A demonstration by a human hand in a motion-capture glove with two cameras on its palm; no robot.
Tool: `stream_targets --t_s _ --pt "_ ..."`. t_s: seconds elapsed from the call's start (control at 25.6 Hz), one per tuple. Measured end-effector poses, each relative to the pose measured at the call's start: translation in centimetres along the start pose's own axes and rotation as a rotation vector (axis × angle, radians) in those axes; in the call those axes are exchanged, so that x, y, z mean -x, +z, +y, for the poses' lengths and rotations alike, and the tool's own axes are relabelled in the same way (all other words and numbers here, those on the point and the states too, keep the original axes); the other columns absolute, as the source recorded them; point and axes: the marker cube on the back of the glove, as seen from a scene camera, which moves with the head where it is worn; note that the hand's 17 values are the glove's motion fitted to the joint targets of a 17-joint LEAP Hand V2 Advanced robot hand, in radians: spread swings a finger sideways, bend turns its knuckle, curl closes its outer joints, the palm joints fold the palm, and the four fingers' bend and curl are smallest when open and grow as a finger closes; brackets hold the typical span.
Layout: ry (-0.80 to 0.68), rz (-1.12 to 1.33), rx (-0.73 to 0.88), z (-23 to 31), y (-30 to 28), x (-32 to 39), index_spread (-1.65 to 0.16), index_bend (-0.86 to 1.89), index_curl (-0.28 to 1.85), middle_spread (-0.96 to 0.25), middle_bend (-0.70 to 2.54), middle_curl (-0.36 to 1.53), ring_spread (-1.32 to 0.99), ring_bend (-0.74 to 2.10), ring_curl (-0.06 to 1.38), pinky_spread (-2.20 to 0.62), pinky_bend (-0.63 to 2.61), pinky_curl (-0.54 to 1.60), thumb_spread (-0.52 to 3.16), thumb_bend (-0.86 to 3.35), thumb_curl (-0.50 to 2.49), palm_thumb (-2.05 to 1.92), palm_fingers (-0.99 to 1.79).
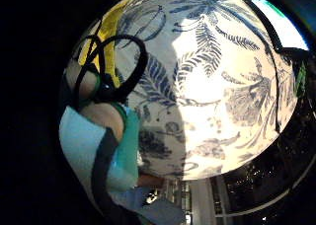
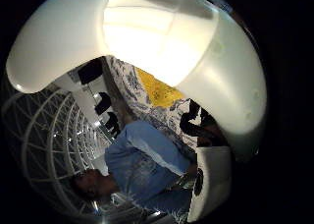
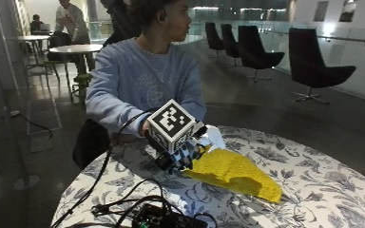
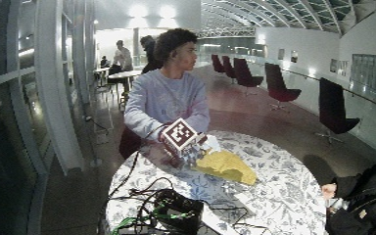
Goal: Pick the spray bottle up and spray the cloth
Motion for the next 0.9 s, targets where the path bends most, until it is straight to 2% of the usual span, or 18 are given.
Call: stream_targets --t_s 0.63,0.78,0.9 --pt "0.010 0.053 0.026 -0.4 0.7 1.1 -0.26 0.08 0.19 -0.04 0.31 0.45 -0.04 0.63 0.41 -0.03 0.46 0.40 0.81 -0.03 0.57 0.97 1.11" --pt "-0.059 0.012 -0.033 -0.6 0.6 2.5 -0.26 0.08 0.19 -0.04 0.31 0.45 -0.04 0.64 0.41 -0.04 0.46 0.40 0.81 -0.03 0.57 0.96 1.11" --pt "-0.181 -0.090 -0.134 -0.8 0.1 4.5 -0.26 0.08 0.19 -0.04 0.31 0.45 -0.04 0.64 0.41 -0.05 0.46 0.40 0.81 -0.03 0.57 0.96 1.11"
